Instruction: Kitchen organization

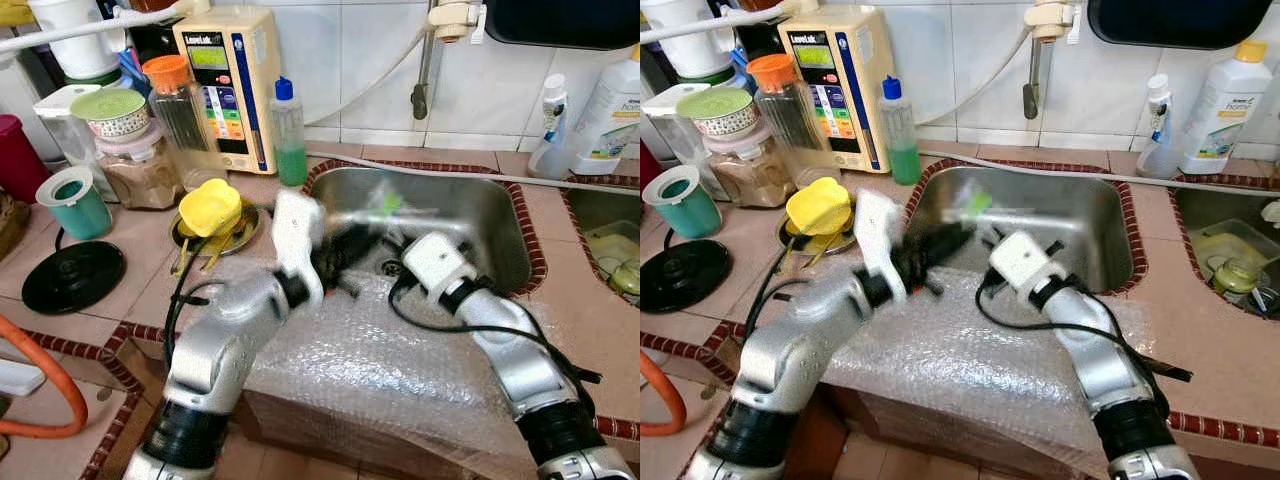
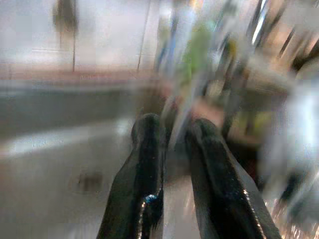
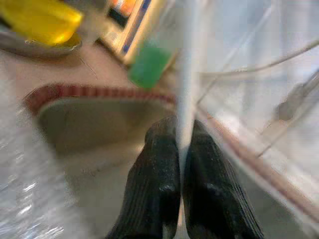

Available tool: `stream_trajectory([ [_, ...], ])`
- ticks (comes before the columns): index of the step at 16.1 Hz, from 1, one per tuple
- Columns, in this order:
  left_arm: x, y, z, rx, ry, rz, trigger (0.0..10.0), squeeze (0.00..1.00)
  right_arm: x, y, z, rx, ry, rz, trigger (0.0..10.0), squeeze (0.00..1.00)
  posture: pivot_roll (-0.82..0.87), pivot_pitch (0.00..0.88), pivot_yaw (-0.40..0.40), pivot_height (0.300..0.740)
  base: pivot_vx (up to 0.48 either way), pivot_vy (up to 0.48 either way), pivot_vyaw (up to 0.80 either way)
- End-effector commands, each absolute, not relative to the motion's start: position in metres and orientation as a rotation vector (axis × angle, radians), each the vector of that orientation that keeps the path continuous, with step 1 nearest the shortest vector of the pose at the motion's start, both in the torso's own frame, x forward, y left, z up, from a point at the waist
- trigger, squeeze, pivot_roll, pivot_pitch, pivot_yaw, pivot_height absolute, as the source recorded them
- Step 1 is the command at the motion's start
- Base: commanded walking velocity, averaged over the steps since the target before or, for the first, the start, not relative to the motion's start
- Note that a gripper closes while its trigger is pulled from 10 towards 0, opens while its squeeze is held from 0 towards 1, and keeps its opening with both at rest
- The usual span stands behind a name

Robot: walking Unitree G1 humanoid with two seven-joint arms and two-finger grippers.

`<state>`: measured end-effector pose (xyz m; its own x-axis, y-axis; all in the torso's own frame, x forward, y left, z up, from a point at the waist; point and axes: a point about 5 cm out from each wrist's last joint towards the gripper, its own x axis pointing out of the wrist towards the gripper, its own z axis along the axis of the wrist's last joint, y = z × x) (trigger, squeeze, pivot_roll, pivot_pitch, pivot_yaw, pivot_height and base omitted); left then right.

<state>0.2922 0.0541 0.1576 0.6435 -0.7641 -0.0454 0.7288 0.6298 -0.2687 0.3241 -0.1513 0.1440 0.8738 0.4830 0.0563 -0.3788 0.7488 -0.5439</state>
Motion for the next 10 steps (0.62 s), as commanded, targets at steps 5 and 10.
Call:
stream_trajectory([
  [5,0.290,0.057,0.145,-0.175,0.224,-0.874,10.0,1.00,0.325,-0.159,0.150,-0.556,-0.227,0.428,0.0,0.00,0.06,0.000,0.096,0.740,0.000,0.000,0.00],
  [10,0.304,0.074,0.145,-0.160,0.168,-0.719,10.0,1.00,0.339,-0.166,0.133,-0.440,-0.086,0.452,0.4,0.00,0.07,0.000,0.100,0.740,0.000,0.000,0.00],
])
